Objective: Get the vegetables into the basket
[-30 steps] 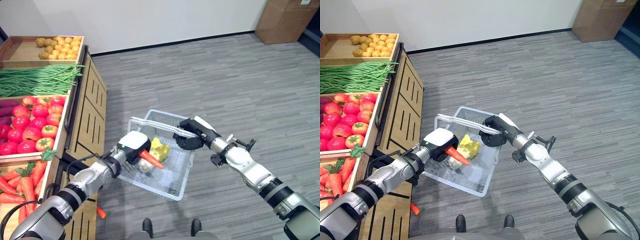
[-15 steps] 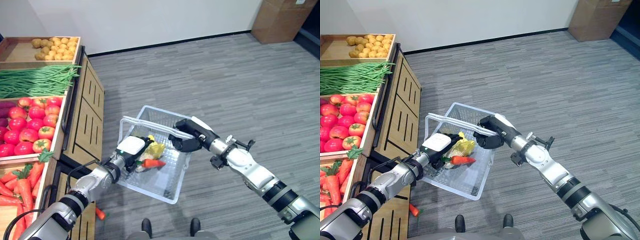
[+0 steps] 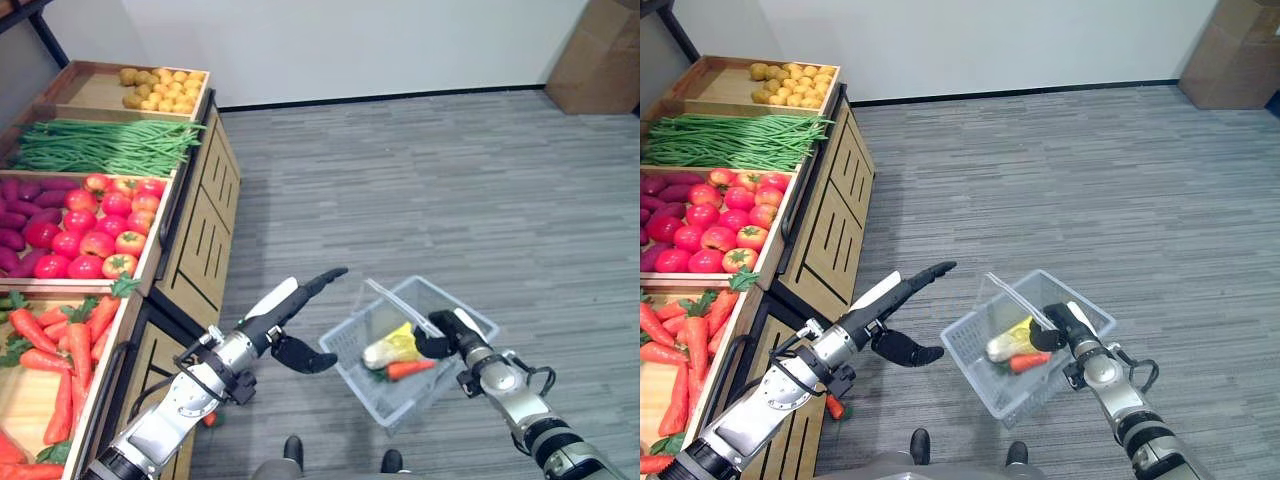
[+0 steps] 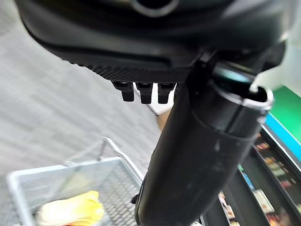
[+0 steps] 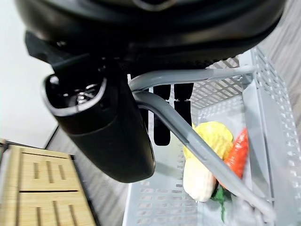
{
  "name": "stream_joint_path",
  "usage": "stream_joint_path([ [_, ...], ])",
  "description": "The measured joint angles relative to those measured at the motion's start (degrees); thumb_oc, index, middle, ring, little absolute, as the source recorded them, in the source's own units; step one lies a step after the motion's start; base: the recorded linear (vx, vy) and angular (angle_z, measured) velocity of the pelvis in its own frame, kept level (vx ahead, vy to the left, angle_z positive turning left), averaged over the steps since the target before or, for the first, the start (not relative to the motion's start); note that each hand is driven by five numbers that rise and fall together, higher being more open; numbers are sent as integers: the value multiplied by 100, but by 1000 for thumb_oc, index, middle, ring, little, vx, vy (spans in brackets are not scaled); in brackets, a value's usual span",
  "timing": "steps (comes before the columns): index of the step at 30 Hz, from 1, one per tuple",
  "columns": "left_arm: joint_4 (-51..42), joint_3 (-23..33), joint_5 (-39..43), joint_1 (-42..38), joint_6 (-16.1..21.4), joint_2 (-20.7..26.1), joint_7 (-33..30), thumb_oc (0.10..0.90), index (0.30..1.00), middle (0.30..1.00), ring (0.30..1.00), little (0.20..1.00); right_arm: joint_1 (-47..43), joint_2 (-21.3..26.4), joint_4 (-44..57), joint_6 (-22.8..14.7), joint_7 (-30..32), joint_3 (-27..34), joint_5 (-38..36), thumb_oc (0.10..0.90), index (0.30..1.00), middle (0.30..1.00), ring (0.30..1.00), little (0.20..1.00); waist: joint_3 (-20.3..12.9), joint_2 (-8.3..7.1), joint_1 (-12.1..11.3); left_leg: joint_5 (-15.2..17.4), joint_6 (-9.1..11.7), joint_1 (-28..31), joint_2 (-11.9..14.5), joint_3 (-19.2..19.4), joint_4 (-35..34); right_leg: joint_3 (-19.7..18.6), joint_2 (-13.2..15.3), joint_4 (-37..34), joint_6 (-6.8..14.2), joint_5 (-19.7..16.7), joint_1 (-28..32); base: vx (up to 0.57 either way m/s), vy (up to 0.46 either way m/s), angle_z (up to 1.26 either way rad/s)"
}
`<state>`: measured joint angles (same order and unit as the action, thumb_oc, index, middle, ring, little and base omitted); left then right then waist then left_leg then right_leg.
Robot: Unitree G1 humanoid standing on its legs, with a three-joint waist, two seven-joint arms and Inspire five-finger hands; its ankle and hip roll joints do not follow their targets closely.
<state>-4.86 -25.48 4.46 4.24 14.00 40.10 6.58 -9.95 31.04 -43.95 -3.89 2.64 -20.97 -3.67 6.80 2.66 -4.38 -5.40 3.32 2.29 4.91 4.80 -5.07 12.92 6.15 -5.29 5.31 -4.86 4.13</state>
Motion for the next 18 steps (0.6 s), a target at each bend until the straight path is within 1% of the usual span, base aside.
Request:
stream_joint_path([
  [1, 517, -16, 300, 204, 63, -94, 78, 900, 1000, 1000, 1000, 1000, -53, -127, -655, -153, 95, 109, 162, 400, 300, 300, 300, 300, -42, 9, 1, -3, 5, -11, -4, -42, 0, 46, 0, 0, 5, 8, 12, -19, -29, 14],
  [3, 1509, -101, 450, 392, 8, -249, 206, 900, 1000, 1000, 1000, 1000, -70, -263, -1566, -135, 196, 333, 246, 400, 300, 300, 300, 300, -89, 41, -45, -9, 13, -32, -4, -115, 1, 120, 0, -1, 5, 30, 24, -10, -28, 18],
  [4, 2052, -121, 492, 500, -44, -359, 249, 900, 1000, 1000, 1000, 1000, -67, -264, -1849, -102, 207, 333, 319, 400, 300, 300, 300, 300, -120, 66, -78, -9, 13, -45, -7, -126, 1, 145, 0, 7, 10, 37, 25, -10, -17, 12],
  [5, 2721, -94, 563, 514, -88, -565, 261, 900, 1000, 1000, 1000, 1000, -60, -260, -2055, -82, 218, 344, 343, 400, 300, 300, 300, 300, -146, 102, -80, -9, 13, -51, -9, -135, 1, 153, 4, -2, 13, 47, 22, -6, -6, 6],
  [6, 3261, -68, 558, 536, -217, -744, 255, 900, 1000, 1000, 1000, 1000, -41, -268, -2173, -64, 218, 445, 348, 400, 300, 300, 300, 300, -155, 116, -73, -9, 13, -54, -11, -147, 1, 156, 7, -2, 6, 53, 20, -9, -8, 7],
  [7, 3696, -73, 542, 582, -451, -810, 233, 900, 1000, 1000, 1000, 1000, -8, -274, -2266, -49, 221, 561, 350, 400, 300, 300, 300, 300, -154, 115, -68, -14, 15, -71, -7, -180, 1, 181, 1, -2, 2, 56, 20, -8, -7, 10],
  [9, 4137, -19, 440, 751, -515, -821, 234, 900, 1000, 1000, 1000, 1000, -2, -266, -2404, -25, 285, 871, 348, 400, 300, 300, 300, 300, -154, 114, -72, -24, 14, -80, -6, -215, 1, 209, 0, -2, -1, 58, 24, -10, -20, 10],
  [11, 4292, 115, 282, 810, -447, -883, 193, 900, 1000, 1000, 1000, 1000, 6, -253, -2429, 5, 378, 1015, 347, 400, 300, 300, 300, 300, -166, 119, -114, -35, 14, -93, -8, -231, 1, 216, 1, -2, -1, 64, 24, -9, -20, 5],
  [12, 4745, 416, 42, 693, -375, -1203, 149, 900, 1000, 1000, 1000, 1000, -1, -258, -2517, -3, 390, 1191, 330, 400, 300, 300, 300, 300, -241, 145, -131, -35, 14, -96, -15, -243, 0, 223, 7, -2, 20, 84, 25, -5, -17, 5],
  [13, 4871, 434, -50, 723, -393, -1280, 76, 900, 1000, 1000, 1000, 1000, 4, -255, -2536, 1, 402, 1194, 330, 400, 300, 300, 300, 300, -275, 132, -124, -35, 15, -120, -15, -246, -1, 227, 5, -1, 48, 105, 9, 0, 0, 0],
  [14, 5226, 593, -228, 635, -392, -1483, -31, 900, 1000, 1000, 1000, 1000, 1, -255, -2576, -11, 405, 1218, 328, 400, 300, 300, 300, 300, -326, 155, -111, -29, 15, -128, -9, -241, -1, 226, 2, -2, 43, 114, -4, 0, 0, 0],
  [16, 5453, 605, -351, 616, -422, -1583, -139, 900, 1000, 1000, 1000, 1000, -1, -251, -2676, 4, 416, 1223, 328, 400, 300, 300, 300, 300, -346, 155, -100, -25, 17, -134, -2, -244, 0, 228, -7, -1, 40, 115, -7, 0, 0, 0],
  [18, 6011, 1025, -468, 567, -409, -1901, -255, 900, 1000, 1000, 1000, 1000, 0, -200, -2943, 32, 423, 1379, 330, 400, 300, 300, 300, 300, -406, 174, -97, -23, 15, -173, -5, -242, 0, 223, -4, -1, 38, 115, -48, 0, 0, 0],
])
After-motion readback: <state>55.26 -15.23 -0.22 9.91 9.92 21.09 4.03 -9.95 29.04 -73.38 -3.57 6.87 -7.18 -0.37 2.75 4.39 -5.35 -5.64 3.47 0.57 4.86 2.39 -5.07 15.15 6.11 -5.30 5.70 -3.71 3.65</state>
